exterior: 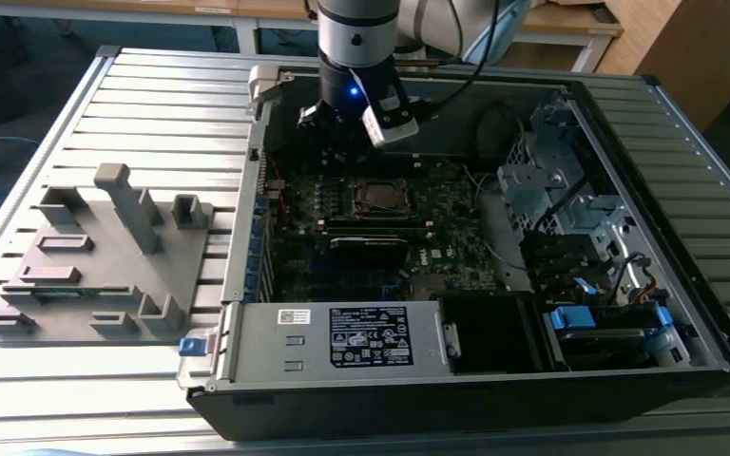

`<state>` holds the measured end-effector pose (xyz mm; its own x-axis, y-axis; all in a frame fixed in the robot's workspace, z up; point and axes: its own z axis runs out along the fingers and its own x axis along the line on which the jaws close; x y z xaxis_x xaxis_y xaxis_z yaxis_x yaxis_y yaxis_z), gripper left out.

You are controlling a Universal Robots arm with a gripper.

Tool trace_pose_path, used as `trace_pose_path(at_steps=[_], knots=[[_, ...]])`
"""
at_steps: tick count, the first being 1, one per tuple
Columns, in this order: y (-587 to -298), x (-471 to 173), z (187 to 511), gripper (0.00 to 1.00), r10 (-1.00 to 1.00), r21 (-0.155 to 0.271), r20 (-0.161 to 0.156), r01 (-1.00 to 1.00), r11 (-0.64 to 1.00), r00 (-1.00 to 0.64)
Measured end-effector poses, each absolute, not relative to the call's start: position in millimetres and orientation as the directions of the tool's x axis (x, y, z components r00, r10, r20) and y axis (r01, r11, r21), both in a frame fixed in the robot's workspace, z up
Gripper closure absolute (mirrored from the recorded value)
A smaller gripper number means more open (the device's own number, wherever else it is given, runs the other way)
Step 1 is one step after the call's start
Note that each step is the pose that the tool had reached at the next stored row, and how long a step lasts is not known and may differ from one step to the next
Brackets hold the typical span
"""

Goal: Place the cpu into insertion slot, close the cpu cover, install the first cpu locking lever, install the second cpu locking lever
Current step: 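Install the first cpu locking lever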

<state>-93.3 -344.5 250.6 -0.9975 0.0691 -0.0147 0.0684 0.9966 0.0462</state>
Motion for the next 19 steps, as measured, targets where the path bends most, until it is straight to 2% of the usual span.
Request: trace_pose_path(at_steps=[19], knots=[[-344.5,-93.3,252.5,0.9,0.069,0.045,-0.005,0.069,0.997,-0.998]])
